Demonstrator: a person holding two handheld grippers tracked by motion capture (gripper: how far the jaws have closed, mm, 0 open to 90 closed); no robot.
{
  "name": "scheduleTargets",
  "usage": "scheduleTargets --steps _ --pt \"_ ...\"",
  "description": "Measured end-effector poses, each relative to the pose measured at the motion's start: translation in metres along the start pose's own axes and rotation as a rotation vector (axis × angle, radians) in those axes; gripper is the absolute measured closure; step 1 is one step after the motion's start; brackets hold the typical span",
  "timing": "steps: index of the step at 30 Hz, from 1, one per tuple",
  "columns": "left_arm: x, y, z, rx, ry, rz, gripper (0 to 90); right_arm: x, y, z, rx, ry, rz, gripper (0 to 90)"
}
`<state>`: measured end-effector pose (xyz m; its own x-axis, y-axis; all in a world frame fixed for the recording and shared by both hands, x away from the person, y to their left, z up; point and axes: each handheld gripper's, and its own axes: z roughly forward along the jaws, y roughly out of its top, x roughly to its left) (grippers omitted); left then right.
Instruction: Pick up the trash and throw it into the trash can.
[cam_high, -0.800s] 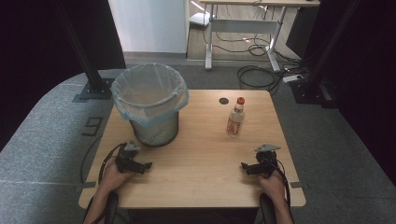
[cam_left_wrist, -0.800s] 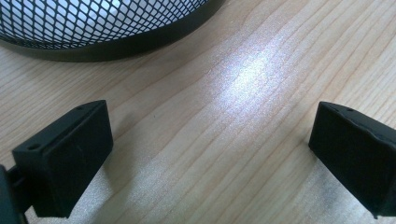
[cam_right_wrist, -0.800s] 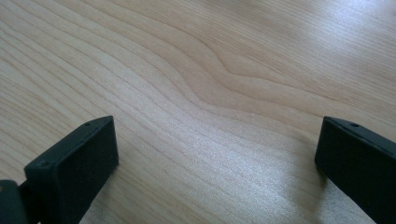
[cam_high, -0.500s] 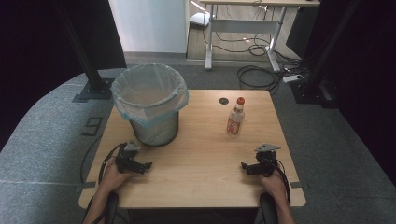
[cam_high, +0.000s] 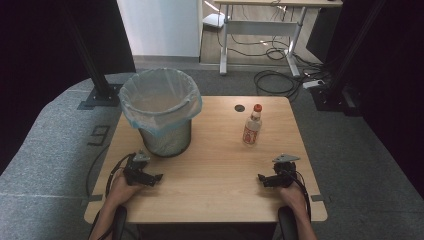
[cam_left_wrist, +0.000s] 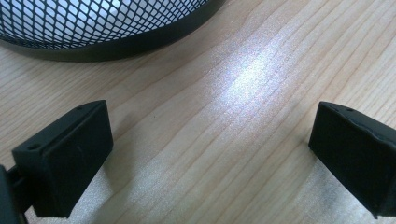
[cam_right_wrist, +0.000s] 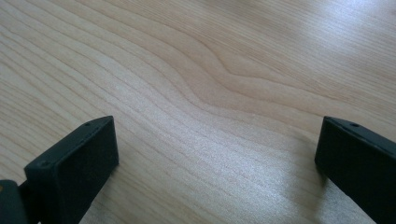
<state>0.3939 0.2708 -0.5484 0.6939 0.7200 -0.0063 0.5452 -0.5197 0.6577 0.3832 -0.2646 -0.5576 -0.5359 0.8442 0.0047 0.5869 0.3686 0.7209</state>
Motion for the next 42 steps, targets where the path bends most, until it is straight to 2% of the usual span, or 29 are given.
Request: scheduleTargets --steps 8,13,30,42 --pt "0.0 0.0 0.0 -0.001 0.002 -0.004 0.0 -0.002 0.003 -0.001 0.018 0.001 0.019 0.0" --pt "-0.001 0.0 0.0 -0.001 0.004 -0.005 0.0 -0.004 0.013 -0.002 0.003 0.002 0.018 0.0" --pt "-0.001 0.001 0.0 0.0 0.005 -0.006 0.0 -0.018 0.064 0.012 -0.045 -0.015 0.038 0.0" --pt "-0.001 0.001 0.001 -0.002 0.005 -0.008 0.0 -0.021 0.104 0.032 -0.064 -0.034 0.019 0.0"
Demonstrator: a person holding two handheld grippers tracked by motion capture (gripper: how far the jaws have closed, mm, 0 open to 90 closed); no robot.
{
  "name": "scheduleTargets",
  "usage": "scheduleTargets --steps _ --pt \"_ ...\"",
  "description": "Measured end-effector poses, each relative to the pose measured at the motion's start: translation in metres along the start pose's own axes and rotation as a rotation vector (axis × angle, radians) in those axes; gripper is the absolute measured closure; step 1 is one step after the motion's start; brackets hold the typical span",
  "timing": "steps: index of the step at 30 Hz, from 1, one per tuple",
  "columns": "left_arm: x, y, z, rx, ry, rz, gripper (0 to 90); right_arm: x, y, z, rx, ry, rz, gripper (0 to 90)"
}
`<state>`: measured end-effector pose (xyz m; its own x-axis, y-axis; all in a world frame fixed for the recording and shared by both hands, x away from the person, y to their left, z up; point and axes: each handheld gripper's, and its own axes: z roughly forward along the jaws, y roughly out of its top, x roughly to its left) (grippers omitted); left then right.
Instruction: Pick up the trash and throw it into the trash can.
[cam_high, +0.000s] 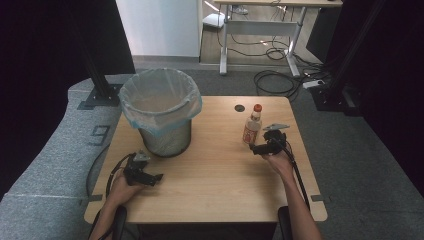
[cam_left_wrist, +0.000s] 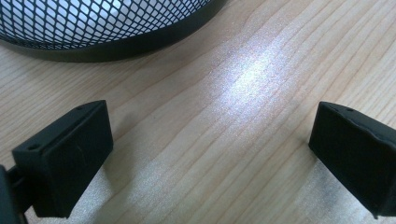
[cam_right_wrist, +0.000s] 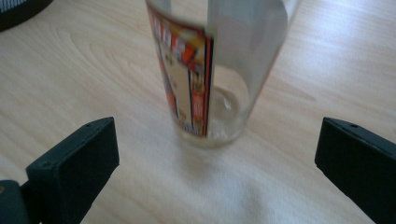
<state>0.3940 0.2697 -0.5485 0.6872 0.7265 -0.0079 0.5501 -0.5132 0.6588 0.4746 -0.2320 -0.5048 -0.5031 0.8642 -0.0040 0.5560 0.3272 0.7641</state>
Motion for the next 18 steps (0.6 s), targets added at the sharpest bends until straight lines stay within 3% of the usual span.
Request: scheduleTargets --steps 11,18 --pt "0.0 0.0 0.0 -0.001 0.0 -0.001 0.0 -0.001 0.027 0.019 -0.034 0.0 0.001 0.0" --pt "0.0 0.0 0.0 -0.001 0.0 -0.001 0.0 -0.002 0.029 0.031 -0.042 0.011 0.005 11.4"
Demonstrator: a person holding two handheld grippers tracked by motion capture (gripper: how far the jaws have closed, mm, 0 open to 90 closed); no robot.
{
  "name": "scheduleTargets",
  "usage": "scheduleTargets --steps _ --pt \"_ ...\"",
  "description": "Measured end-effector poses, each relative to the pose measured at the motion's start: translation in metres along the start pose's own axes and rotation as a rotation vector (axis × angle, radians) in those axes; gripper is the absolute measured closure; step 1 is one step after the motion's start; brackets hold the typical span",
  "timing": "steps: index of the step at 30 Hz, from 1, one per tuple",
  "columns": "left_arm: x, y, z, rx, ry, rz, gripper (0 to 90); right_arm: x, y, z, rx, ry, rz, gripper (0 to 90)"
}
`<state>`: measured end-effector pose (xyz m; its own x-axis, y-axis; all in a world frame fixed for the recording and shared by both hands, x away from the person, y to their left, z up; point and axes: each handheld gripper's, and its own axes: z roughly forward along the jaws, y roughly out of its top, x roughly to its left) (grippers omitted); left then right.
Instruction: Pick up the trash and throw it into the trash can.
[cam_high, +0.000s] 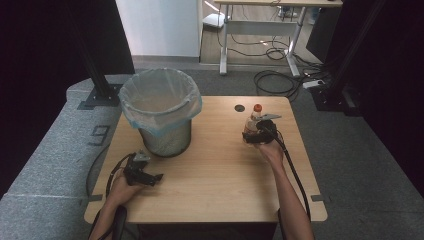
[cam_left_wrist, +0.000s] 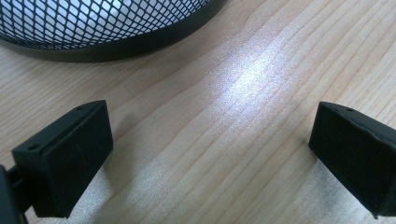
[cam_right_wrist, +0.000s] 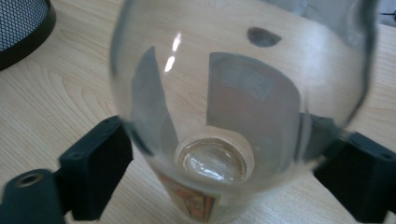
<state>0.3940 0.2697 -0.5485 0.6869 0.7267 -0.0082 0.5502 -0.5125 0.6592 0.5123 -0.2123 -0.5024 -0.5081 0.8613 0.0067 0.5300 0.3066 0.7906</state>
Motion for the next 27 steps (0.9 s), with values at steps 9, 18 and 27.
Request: scheduleTargets --steps 9,18,27 --pt "0.0 0.0 0.0 0.0 0.0 0.0 0.0 -0.002 -0.005 0.009 0.0 0.02 0.022 21.7" --pt "0.0 0.0 0.0 0.0 0.0 0.0 0.0 0.003 -0.004 0.007 0.007 -0.039 0.028 27.4" --pt "0.0 0.0 0.0 0.0 0.0 0.0 0.0 0.006 -0.001 -0.001 0.024 -0.047 0.011 27.5"
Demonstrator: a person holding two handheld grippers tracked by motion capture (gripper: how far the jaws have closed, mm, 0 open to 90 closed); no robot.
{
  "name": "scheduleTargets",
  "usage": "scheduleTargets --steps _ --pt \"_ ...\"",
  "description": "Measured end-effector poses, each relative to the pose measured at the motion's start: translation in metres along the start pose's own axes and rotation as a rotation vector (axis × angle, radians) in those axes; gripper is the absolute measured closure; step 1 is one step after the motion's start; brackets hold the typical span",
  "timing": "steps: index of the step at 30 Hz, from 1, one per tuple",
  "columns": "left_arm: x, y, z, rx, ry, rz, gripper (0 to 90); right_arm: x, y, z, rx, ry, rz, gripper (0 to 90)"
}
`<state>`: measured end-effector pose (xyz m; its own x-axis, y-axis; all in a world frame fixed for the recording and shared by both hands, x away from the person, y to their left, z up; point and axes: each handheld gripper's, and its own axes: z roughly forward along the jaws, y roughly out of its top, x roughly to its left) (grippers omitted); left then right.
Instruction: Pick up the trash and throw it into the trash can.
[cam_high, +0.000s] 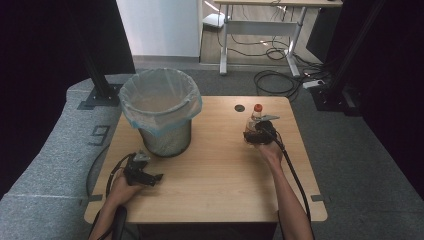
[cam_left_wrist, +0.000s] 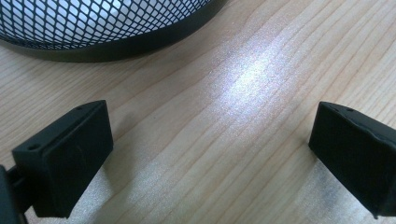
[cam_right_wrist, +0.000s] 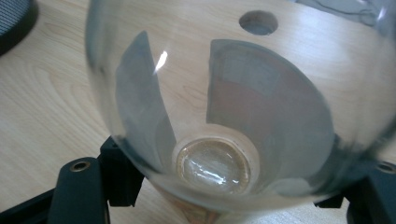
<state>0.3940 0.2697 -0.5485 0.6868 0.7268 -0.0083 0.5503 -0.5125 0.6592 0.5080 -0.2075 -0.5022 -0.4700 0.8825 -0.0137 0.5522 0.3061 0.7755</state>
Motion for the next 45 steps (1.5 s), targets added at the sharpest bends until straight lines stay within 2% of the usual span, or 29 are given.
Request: scheduleTargets --steps 5,16,23,36,45 --pt "0.0 0.0 0.0 0.0 0.0 0.0 0.0 0.002 0.007 -0.012 -0.006 0.03 0.006 27.5" --pt "0.0 0.0 0.0 0.0 0.0 0.0 0.0 0.013 0.033 -0.037 -0.013 0.08 -0.038 27.5" --pt "0.0 0.0 0.0 0.0 0.0 0.0 0.0 0.017 0.047 -0.046 -0.005 0.098 -0.064 27.5" --pt "0.0 0.0 0.0 0.0 0.002 0.001 0.0 0.029 0.082 -0.066 -0.024 0.152 -0.07 27.5" --pt "0.0 0.0 0.0 0.002 0.001 0.002 0.0 0.039 0.107 -0.074 -0.031 0.171 -0.086 27.5"
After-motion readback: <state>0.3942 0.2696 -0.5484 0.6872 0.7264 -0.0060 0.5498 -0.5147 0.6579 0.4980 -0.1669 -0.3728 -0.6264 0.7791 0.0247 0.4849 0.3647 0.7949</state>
